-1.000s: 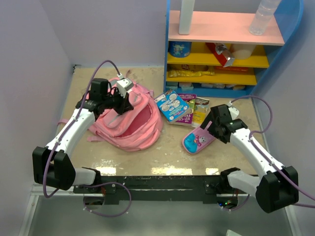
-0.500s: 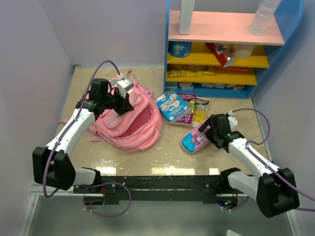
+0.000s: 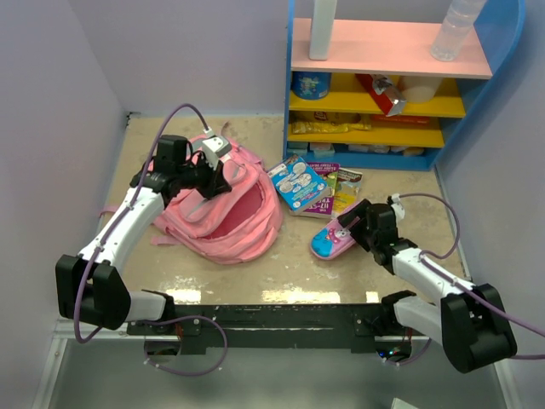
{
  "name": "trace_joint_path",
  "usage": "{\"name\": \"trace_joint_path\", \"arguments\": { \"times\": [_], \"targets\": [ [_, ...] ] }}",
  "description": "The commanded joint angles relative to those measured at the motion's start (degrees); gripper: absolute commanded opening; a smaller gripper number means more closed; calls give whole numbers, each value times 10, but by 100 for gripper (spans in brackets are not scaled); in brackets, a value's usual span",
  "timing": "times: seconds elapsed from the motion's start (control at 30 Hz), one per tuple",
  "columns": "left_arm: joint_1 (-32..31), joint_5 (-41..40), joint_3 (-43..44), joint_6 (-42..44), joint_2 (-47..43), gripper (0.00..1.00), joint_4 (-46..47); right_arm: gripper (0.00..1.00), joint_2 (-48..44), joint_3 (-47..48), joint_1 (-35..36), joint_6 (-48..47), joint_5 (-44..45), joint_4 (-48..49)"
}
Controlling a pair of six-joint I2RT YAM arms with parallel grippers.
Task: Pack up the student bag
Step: Pick up the stationery from the center of the board, then place the stationery in the student bag.
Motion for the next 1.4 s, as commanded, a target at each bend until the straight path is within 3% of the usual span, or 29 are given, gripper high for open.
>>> {"name": "trace_joint_path", "arguments": {
  "times": [0.0,0.03,0.1,0.13,0.17,0.23,0.33,0.43,0.53,0.87,1.0,1.2,1.37],
  "targets": [
    [-9,53,48,3,-12,0,38,69,-16,16,-3,-15,-11,24],
    [-10,50,50,4,-12,0,37,52,-29,18,-3,-18,-9,10],
    [-11,47,53,4,-12,0,37,38,-69,24,-3,-22,1,-5],
    [-11,45,53,5,-12,0,36,20,-84,26,-3,-26,3,-26],
    [-12,44,55,6,-11,0,34,9,-97,31,-3,-29,4,-38],
    [-12,41,63,13,-7,0,25,0,-137,55,-3,-49,1,-83],
    [-11,34,70,19,-4,0,24,0,-197,90,-3,-64,-32,-118],
    [-11,35,70,15,-2,0,29,0,-242,104,1,-38,-90,-88],
    [-16,35,71,11,0,0,29,0,-228,135,28,-5,-90,-50],
    [-16,26,83,-20,-22,0,43,0,47,306,231,51,65,61],
    [-16,31,95,-30,-26,0,39,0,188,395,275,67,74,89],
    [-16,41,97,-34,-49,0,51,0,289,472,326,97,139,77],
    [-15,44,97,-35,-58,0,49,0,363,509,335,139,120,83]
  ]
}}
